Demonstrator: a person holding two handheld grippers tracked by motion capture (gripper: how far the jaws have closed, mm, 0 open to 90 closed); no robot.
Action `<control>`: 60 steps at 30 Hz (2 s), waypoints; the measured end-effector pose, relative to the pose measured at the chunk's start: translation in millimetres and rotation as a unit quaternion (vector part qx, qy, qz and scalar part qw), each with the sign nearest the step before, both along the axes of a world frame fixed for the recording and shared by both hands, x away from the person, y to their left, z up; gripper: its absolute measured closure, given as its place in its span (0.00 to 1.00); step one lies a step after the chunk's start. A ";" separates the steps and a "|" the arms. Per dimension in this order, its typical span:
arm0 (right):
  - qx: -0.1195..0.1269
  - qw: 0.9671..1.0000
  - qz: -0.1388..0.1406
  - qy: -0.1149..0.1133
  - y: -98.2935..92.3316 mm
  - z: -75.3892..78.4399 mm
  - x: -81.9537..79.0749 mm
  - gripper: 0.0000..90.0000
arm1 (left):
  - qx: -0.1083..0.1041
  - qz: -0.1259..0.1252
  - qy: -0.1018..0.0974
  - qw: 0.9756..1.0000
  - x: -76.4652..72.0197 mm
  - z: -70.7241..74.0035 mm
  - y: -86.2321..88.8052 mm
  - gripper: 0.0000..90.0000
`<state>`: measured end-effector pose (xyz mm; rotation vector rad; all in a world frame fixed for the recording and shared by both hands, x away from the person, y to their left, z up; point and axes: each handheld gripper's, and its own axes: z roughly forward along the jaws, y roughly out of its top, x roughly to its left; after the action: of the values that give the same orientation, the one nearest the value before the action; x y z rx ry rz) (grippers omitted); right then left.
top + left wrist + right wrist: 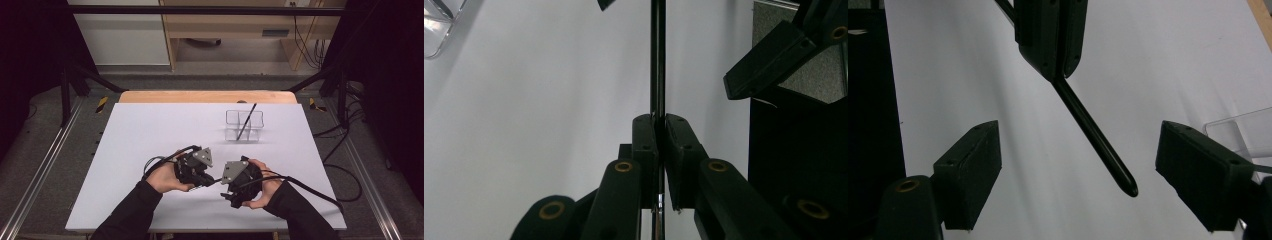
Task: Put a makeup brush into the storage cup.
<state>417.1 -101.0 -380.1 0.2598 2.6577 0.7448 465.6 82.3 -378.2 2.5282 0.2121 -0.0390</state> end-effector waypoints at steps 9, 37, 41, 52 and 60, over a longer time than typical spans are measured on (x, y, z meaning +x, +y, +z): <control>-0.017 1.000 0.013 -0.014 4.5 -1.7 -1.4 0.30 | -0.003 -0.002 0.004 1.000 0.1 -0.9 -3.3 0.93; -0.096 0.993 0.051 -0.054 16.4 -8.6 -1.8 0.58 | 0.000 0.011 0.027 1.000 -3.8 -7.3 -7.2 0.93; -0.098 0.991 0.070 -0.058 18.4 -8.4 -0.5 0.62 | 0.016 -0.002 0.023 1.000 -2.1 -7.1 -6.1 0.93; -0.105 0.990 0.074 -0.060 20.8 -9.0 -0.8 0.71 | 0.031 -0.011 0.021 0.999 -1.0 -7.3 -5.2 0.93; -0.113 0.989 0.081 -0.058 22.1 -10.6 -1.8 0.78 | 0.032 -0.012 0.025 0.999 -1.8 -7.1 -5.4 0.93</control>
<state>415.2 -78.8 -390.7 -0.0579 2.6435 0.4812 463.8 77.0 -385.3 2.5959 0.2064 -0.1066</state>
